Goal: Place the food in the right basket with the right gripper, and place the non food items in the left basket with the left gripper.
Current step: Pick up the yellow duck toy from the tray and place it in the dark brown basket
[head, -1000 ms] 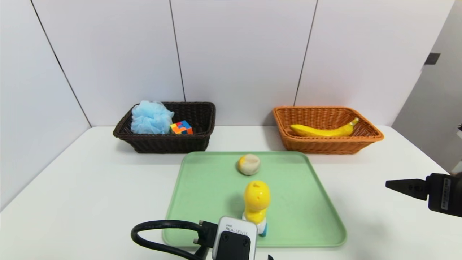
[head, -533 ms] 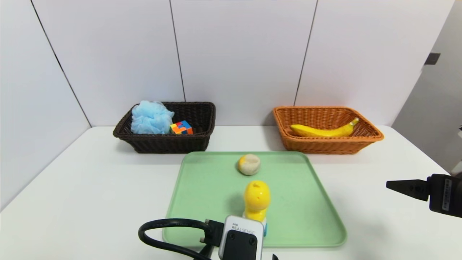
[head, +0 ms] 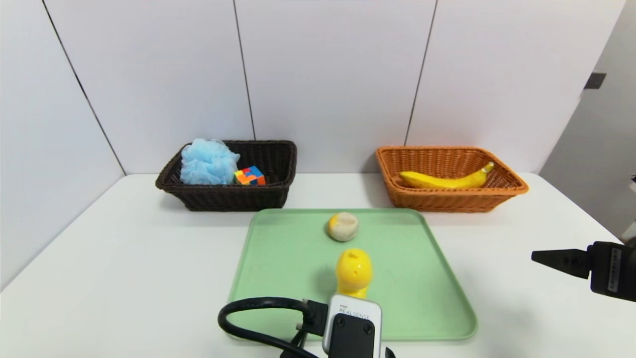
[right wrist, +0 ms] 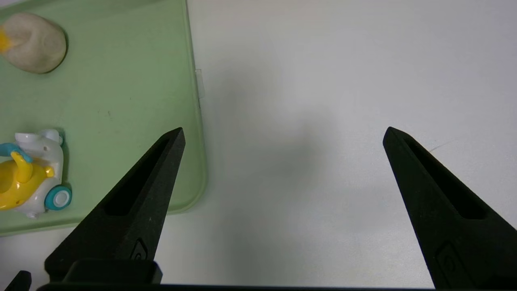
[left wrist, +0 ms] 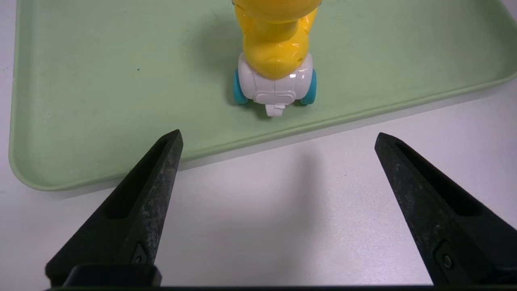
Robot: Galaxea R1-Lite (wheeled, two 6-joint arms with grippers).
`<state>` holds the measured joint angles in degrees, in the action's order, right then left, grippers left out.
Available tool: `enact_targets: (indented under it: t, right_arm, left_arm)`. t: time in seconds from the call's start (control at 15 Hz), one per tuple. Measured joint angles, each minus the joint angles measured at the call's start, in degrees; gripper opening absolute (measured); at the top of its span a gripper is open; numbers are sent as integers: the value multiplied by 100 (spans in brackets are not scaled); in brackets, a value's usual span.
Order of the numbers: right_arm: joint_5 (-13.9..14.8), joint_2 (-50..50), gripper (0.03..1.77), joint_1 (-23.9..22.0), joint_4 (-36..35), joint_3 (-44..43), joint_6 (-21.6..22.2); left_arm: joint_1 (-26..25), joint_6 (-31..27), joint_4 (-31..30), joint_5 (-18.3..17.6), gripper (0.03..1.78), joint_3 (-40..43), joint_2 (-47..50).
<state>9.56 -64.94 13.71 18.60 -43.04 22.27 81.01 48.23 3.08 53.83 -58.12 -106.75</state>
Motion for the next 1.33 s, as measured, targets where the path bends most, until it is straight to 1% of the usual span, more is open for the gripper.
enact_targets:
  t: [0.53, 0.87, 1.33]
  right_arm:
    - [-5, 2, 169, -2, 0, 7, 0]
    - [-2, 24, 169, 4, 0, 46, -4]
    - [6, 30, 169, 15, 0, 51, -9]
  left_arm:
    - [-174, -77, -9, 0, 169, -182, -133]
    - [-408, -157, -22, 0, 169, -193, -262]
    - [-529, -226, -28, -1, 169, -563, -482]
